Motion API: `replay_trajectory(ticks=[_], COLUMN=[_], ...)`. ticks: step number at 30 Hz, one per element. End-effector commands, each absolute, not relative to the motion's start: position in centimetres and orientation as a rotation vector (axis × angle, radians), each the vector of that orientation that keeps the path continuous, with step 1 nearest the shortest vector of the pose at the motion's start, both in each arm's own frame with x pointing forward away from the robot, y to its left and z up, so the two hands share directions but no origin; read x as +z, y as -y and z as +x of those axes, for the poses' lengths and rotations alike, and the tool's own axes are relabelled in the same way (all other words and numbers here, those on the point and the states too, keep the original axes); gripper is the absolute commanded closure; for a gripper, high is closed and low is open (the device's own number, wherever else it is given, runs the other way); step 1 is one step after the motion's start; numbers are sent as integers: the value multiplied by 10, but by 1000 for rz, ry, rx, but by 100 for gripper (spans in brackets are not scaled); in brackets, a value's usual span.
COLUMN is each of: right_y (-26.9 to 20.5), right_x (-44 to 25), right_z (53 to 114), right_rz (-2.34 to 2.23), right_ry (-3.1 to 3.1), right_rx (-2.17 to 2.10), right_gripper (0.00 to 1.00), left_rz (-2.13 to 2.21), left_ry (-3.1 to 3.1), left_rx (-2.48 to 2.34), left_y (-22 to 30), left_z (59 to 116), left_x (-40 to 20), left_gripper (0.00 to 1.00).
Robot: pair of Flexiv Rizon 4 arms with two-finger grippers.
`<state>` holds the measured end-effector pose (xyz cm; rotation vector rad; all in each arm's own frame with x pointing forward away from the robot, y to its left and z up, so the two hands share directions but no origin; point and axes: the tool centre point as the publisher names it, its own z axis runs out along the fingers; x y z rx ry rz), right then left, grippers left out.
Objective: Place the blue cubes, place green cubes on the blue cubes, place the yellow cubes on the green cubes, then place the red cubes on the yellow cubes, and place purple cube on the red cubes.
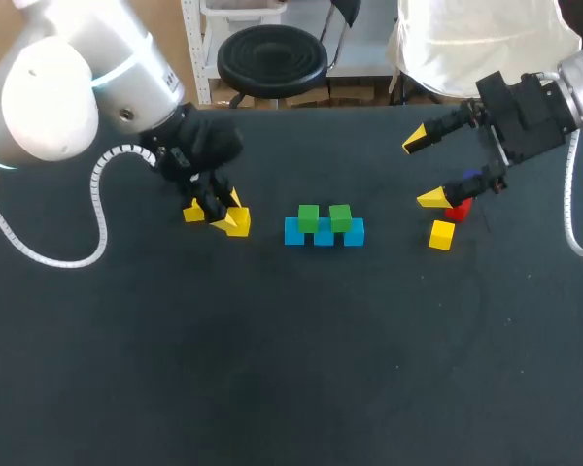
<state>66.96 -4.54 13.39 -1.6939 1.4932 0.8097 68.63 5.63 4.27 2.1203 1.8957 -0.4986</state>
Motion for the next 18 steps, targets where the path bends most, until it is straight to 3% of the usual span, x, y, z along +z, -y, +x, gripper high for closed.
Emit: replay_trajectory(ticks=[1,18], right_y=[45,45], right_x=[134,134], right_z=[670,670], right_rz=[-1694,-1694], right_ry=[-1494,-1494], right_rx=[810,810], right_gripper=[0,0], left_rz=[2121,2076], left_ry=[-1895,-2014], left_rx=[-497,-400], left_y=[-57,-6], left_z=[686,681], left_x=[43,85], left_gripper=[100,100])
